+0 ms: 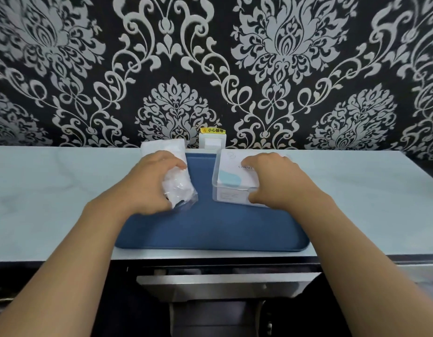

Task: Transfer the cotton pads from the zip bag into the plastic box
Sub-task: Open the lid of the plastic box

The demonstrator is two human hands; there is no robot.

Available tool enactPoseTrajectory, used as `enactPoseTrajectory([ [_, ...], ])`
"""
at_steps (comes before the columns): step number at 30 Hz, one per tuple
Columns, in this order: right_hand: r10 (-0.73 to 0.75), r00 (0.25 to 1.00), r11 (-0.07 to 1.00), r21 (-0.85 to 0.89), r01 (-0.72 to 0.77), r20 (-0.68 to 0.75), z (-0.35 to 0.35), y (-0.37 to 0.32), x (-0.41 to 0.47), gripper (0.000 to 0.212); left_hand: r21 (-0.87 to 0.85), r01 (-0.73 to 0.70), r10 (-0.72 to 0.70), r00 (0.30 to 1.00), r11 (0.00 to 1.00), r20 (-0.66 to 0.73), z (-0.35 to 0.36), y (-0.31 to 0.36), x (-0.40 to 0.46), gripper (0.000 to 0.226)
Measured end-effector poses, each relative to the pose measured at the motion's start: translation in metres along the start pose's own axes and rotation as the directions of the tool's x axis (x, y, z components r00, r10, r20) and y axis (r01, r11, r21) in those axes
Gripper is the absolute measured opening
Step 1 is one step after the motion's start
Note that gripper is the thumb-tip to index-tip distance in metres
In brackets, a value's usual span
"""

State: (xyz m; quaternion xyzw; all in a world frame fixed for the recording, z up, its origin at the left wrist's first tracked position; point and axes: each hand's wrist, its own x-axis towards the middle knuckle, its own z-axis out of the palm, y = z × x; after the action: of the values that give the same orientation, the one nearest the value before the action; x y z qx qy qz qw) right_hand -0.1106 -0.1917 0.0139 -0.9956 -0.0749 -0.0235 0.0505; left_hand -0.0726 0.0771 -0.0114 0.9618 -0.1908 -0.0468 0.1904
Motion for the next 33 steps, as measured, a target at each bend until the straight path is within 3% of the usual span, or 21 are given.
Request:
enactPoseTrajectory([
  [3,-0.024,1.000,0.996,-0.085,0.024,-0.005,-0.002,-0.007,0.002,0.046,0.044,-0.004,0.002,0.999,0.999,0.047,-0.005,0.019,-0.012,0.097],
  [7,-0.043,0.999,0.976,-0.215,0.042,0.002,-0.008,-0.019,0.001,0.035,-0.152,-0.198,0.176,0.973,0.968,-0.146,0.007,0.063,-0.003,0.099],
  [11,-0.061,0.998,0.966,-0.250,0.059,0.001,-0.013,-0.026,0.001,0.033,-0.217,-0.115,0.107,0.993,0.969,-0.048,0.031,0.069,0.036,0.108],
  [17,-0.073,0.994,0.996,-0.058,0.069,-0.076,-0.027,-0.002,0.000,0.041,-0.336,0.005,0.027,0.996,0.942,0.091,0.042,0.067,0.049,0.137],
  [20,-0.063,0.977,0.973,0.205,0.106,-0.205,-0.038,0.014,0.002,0.033,-0.548,0.074,-0.004,0.992,0.833,0.128,0.040,0.062,0.051,0.146],
  [23,-0.013,0.939,0.895,0.414,0.164,-0.345,-0.037,0.029,0.015,0.027,-0.664,0.067,0.011,0.994,0.745,0.112,0.037,0.064,0.049,0.120],
  [25,0.079,0.882,0.878,0.451,0.159,-0.465,-0.030,0.039,0.031,0.023,-0.637,0.047,0.018,0.995,0.769,0.095,0.035,0.072,0.043,0.090],
  [28,0.110,0.773,0.916,0.365,0.165,-0.625,-0.012,0.047,0.057,0.017,-0.301,-0.036,0.057,0.997,0.953,0.061,0.037,0.074,0.039,0.057],
  [31,0.133,0.663,0.956,0.271,0.109,-0.737,0.003,0.050,0.070,0.019,-0.046,-0.093,0.097,0.988,0.995,0.117,0.039,0.073,0.034,0.028],
  [33,0.250,0.621,0.949,0.316,-0.005,-0.743,0.001,0.052,0.069,0.042,0.028,-0.071,0.066,0.989,0.997,0.136,0.039,0.077,0.028,0.035],
])
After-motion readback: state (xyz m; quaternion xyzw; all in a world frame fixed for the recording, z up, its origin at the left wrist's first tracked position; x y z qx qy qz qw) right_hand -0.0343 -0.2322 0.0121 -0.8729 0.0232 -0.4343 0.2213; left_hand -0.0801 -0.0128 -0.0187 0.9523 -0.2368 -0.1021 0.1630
